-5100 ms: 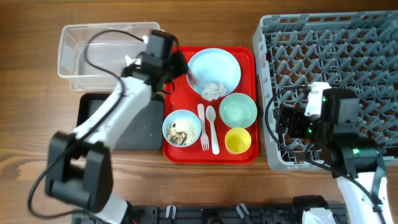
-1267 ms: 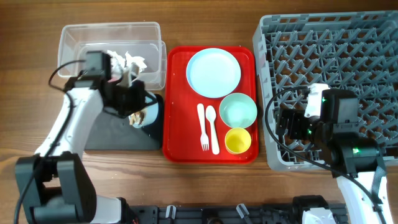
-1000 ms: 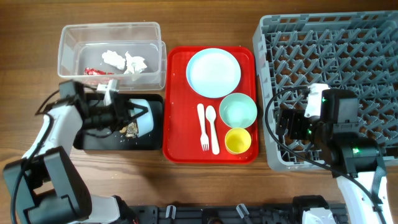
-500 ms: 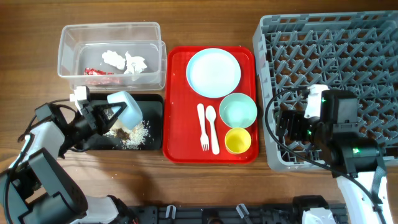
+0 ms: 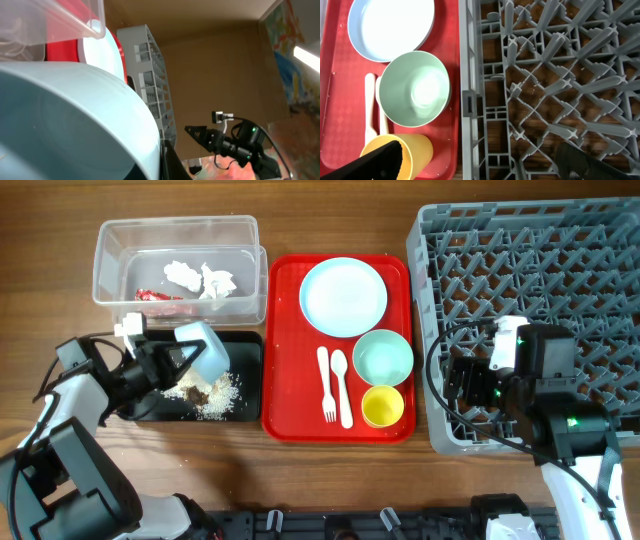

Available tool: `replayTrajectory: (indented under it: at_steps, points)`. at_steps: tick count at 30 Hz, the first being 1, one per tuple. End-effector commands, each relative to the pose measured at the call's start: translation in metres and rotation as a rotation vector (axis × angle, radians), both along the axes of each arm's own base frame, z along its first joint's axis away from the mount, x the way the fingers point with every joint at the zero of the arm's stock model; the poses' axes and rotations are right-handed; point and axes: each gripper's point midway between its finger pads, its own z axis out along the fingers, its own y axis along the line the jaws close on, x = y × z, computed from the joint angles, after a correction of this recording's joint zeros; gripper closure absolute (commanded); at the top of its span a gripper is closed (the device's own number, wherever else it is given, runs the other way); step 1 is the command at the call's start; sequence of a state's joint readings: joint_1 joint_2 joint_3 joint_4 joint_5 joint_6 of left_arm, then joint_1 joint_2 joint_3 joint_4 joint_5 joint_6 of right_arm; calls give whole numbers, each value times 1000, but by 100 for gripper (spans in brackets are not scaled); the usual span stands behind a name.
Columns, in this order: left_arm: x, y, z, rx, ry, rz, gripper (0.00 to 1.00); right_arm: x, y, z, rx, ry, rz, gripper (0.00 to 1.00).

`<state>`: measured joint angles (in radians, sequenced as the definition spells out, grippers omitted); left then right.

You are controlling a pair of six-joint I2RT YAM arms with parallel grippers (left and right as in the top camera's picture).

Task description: Sort waste into correct bins and load items into the dishwasher rack

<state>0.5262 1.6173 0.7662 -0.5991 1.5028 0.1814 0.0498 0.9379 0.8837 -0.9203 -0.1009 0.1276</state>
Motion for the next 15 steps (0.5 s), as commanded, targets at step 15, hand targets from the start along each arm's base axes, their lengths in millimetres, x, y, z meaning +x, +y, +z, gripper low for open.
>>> replayTrajectory:
  at_steps: [15]
  points:
    - [7,-20,26,1,-40,-77,96,3,3,8,14,-19,6,0]
